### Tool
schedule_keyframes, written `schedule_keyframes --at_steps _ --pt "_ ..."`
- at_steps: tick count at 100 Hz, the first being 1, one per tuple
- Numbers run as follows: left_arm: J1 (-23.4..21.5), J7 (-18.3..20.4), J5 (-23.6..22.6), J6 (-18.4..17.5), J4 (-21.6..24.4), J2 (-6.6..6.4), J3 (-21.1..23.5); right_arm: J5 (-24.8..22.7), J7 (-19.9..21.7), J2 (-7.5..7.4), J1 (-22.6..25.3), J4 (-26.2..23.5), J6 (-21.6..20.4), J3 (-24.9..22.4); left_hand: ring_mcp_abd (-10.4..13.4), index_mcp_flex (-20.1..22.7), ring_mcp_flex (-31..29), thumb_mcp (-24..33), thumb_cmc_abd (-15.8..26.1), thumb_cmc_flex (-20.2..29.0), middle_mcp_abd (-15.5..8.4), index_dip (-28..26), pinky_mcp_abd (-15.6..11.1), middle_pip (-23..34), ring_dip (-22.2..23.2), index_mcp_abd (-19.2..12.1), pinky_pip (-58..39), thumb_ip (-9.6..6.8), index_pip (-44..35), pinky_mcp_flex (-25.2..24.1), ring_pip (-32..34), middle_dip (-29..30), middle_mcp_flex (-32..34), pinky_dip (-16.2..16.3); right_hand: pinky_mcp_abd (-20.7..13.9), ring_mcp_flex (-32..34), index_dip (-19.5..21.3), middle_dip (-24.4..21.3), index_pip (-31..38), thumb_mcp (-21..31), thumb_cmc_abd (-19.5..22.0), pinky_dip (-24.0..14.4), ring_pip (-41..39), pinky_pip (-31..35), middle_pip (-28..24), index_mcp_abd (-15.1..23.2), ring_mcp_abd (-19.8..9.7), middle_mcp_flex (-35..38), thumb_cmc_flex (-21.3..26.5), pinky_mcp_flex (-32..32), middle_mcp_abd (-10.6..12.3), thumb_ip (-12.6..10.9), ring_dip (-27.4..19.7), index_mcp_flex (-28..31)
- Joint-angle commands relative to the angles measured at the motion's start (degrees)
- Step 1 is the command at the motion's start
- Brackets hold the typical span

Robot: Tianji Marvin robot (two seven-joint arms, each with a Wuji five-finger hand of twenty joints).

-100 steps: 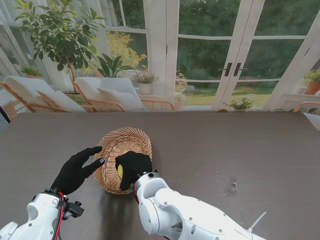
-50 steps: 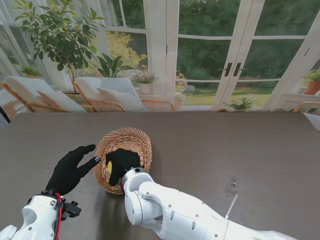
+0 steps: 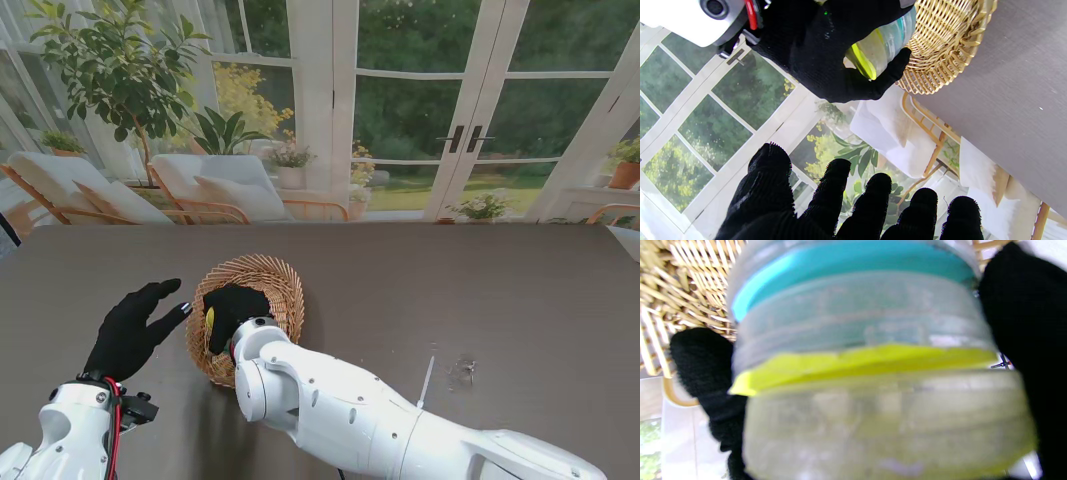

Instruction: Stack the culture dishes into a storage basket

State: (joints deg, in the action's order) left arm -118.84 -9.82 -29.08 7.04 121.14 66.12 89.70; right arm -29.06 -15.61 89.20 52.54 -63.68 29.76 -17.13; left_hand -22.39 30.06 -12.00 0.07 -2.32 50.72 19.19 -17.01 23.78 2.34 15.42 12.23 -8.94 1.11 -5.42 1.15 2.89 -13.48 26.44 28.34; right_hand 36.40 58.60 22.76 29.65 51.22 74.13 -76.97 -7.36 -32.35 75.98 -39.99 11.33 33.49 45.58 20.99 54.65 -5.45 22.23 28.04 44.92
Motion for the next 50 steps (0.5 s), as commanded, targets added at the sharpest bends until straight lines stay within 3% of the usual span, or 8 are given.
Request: schedule_keyframes --at_steps 1,50 --pt "0.69 1.19 0.56 -0.03 -0.69 0.23 -0.15 0.32 0.34 0.94 -0.48 1.24 -0.76 0.11 1.74 -0.74 1.89 -1.02 1.5 -0.53 -1.3 -0.03 -2.31 -0.19 -0.53 -1.21 1.75 -0.64 0.48 -0.98 -0.86 0.44 -1.14 -0.52 -19.52 10.67 3.81 2.44 7.55 15.32 5.38 -0.22 -3.43 2.72 -7.04 -3.37 -26.18 3.8 26.1 1.69 2.72 -6.27 0.56 4.35" --pt "4.08 3.91 1.85 1.2 -3.45 -0.23 -1.03 3.72 -1.64 6.64 -3.57 15.03 -5.79 1.37 2.11 -0.2 1.74 -1.03 1.52 -0.31 -2.06 -0.07 -2.44 -0.16 -0.49 -1.66 1.7 -0.61 0.28 -1.23 -0.8 0.41 -0.9 -0.31 -19.92 10.63 3.78 2.17 7.76 15.39 5.04 -0.52 -3.16 2.45 -7.43 -2.94 -26.43 3.79 25.8 1.6 3.26 -6.06 0.86 4.19"
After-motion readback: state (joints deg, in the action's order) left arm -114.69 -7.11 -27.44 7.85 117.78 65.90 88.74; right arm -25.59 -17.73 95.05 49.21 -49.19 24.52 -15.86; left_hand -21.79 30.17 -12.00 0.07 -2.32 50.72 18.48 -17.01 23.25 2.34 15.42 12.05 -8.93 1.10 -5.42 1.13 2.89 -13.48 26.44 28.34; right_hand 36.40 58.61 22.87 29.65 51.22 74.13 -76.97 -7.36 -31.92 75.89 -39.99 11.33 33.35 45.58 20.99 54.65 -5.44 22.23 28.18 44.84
